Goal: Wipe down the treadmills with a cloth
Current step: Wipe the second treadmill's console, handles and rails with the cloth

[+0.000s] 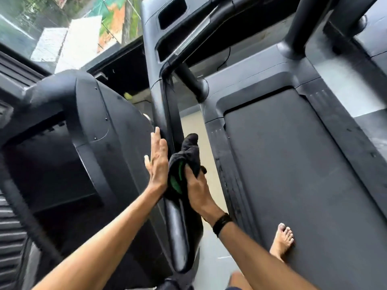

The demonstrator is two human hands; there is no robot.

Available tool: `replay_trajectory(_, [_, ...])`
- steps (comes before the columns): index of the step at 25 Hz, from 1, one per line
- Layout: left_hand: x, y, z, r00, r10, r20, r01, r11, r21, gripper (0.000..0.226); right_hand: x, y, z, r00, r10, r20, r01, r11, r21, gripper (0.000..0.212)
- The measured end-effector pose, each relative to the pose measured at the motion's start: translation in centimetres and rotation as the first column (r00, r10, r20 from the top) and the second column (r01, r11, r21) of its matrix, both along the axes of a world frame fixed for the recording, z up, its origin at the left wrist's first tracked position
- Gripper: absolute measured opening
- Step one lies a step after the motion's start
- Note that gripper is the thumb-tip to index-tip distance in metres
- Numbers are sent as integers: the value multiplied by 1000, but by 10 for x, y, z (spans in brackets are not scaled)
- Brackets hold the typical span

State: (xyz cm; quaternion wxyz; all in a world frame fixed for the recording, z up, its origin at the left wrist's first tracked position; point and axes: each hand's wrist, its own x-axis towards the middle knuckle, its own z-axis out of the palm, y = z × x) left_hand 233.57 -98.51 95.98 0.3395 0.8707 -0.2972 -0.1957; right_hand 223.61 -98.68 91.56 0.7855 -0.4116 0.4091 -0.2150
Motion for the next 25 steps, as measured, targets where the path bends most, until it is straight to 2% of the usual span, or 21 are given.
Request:
replay_trajectory(2, [-30,35,-1,999,16,-38,-16,1000,-1,47,-16,14,1,998,37,-50,-31,992,121,81])
replay_trajectory(5, [-51,71,-7,999,-36,9,37,998,-52,47,-50,54,9,993,25,-113,-25,1000,9,71])
replay_trajectory(6, [-55,77,-7,998,-55,-5,55,997,-55,46,-60,68,6,993,18,-118,-14,999,40,67])
replay_trajectory(9, [-68,96,-9,995,-33,-95,25,996,-86,45,-84,111,-2,983,2,-182,66,928,367,48])
replay_trajectory(12, [-87,116,-13,987,-72,-143,40,976,-216,49,-94,136,18,981,-112,-160,173,878,447,43])
replay_trajectory(14, [-112,152,-14,954,-67,-293,1,976,-218,47,-94,149,33,954,-198,-224,284,831,477,39])
replay_trajectory(16, [-135,191,-17,909,-66,-412,-52,962,-269,53,-95,142,45,936,-246,-251,326,875,359,37])
replay_trajectory(17, [-144,202,-20,879,-72,-471,-62,963,-263,59,-98,139,44,925,-281,-255,338,917,214,39])
replay_trajectory(18, [-147,214,-15,861,-73,-504,-75,961,-268,63,-96,142,48,932,-281,-228,283,959,-23,44])
replay_trajectory(19, [-146,226,-11,838,-46,-544,-118,958,-262,62,-98,151,49,962,-215,-170,156,940,-304,54])
replay_trajectory(20, [-145,232,-8,806,16,-592,-207,944,-256,55,-102,161,48,977,-76,-201,-56,813,-580,64])
replay_trajectory(21, [-145,237,-8,754,122,-646,-341,912,-226,46,-106,167,47,931,18,-364,-314,549,-775,70])
replay_trajectory(22, [-144,241,-9,686,219,-694,-468,863,-191,43,-107,169,45,855,-21,-518,-500,228,-835,73])
replay_trajectory(23, [-143,243,-12,613,291,-735,-567,810,-152,44,-104,166,38,783,-95,-615,-617,14,-787,75])
replay_trajectory(24, [-143,244,-15,556,333,-761,-627,769,-122,50,-97,159,41,720,-147,-678,-691,-63,-720,76])
replay_trajectory(25, [-140,241,-19,526,369,-767,-666,739,-101,55,-87,150,41,675,-149,-723,-737,-81,-671,75])
